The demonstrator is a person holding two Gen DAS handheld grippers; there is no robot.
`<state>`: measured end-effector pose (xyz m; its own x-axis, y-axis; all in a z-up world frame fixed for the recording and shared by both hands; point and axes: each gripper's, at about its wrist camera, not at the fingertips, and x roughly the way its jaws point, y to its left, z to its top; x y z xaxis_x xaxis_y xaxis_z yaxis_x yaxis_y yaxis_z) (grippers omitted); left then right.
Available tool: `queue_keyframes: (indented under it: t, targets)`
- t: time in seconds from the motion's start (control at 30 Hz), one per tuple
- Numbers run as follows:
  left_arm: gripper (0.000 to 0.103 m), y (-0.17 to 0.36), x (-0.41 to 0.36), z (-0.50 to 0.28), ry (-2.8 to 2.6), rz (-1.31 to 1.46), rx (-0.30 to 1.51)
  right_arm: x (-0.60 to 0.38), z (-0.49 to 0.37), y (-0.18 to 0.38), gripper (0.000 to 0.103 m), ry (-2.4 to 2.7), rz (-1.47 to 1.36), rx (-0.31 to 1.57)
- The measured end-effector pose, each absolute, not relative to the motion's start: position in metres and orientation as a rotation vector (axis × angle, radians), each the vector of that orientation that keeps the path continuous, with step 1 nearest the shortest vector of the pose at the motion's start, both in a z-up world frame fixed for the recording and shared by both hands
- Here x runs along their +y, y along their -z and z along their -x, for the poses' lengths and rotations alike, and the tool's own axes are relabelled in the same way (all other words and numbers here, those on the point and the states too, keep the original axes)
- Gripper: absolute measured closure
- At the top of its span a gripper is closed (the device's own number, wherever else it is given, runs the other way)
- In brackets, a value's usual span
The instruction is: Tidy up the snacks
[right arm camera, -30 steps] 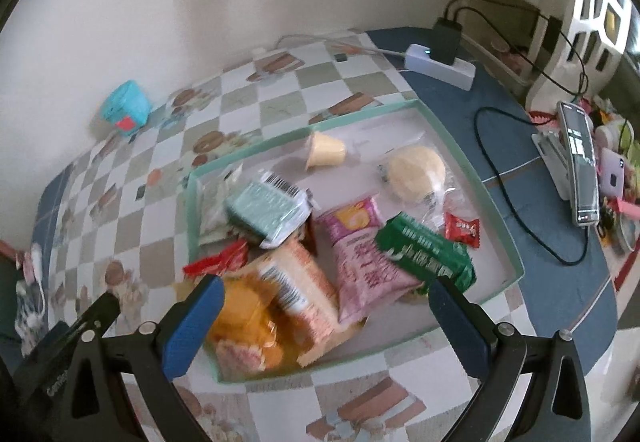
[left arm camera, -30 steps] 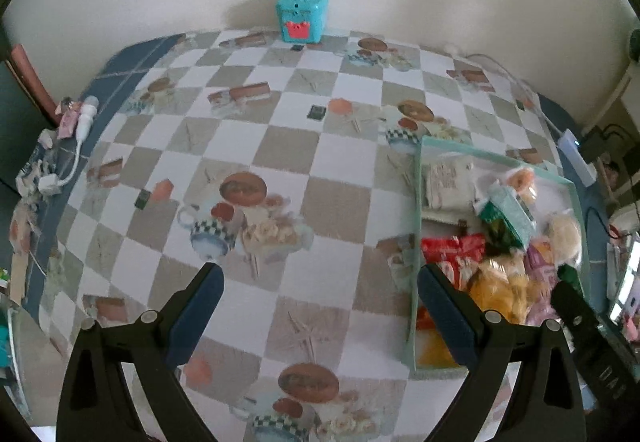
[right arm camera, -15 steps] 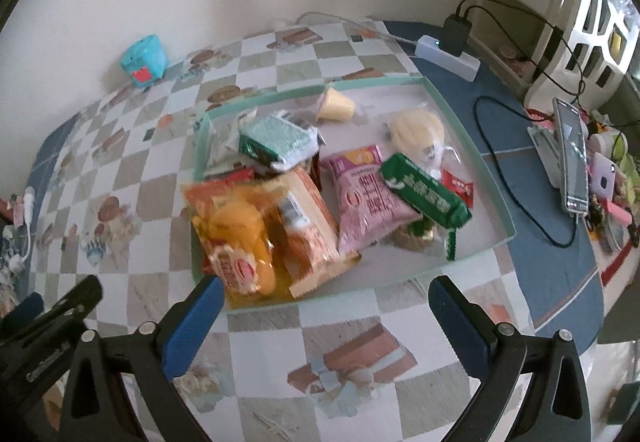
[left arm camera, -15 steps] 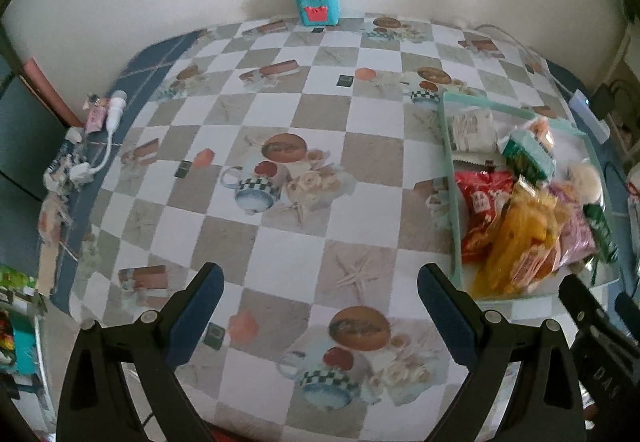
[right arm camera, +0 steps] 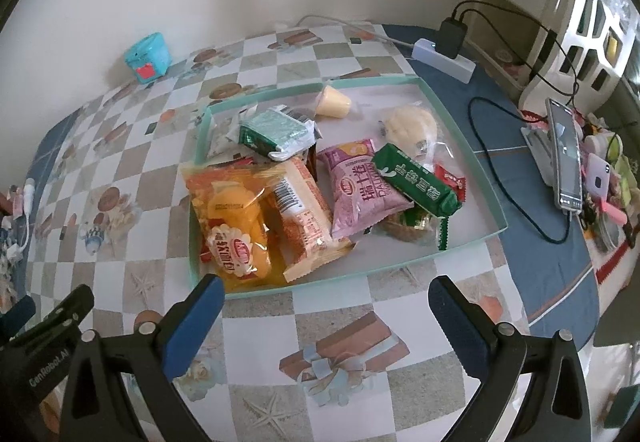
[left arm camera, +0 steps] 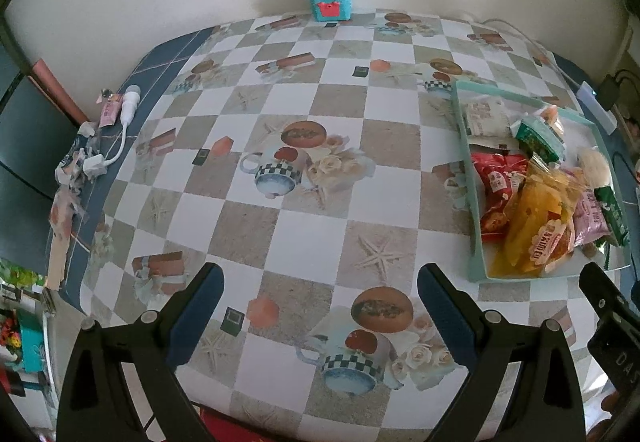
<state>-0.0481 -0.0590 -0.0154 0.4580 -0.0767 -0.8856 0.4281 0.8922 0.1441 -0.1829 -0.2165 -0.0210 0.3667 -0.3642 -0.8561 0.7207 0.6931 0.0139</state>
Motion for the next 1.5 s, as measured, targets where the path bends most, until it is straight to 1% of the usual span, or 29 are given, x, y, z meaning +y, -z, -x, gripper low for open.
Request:
queue_keyframes:
  t: [1.5]
  targets:
    - [0.005, 0.0150, -0.0543, 0.0423, 0.323, -0.332, 1.078, -0.2125, 0.1778, 0.0227, 0.000, 0.729, -0.389, 0.986]
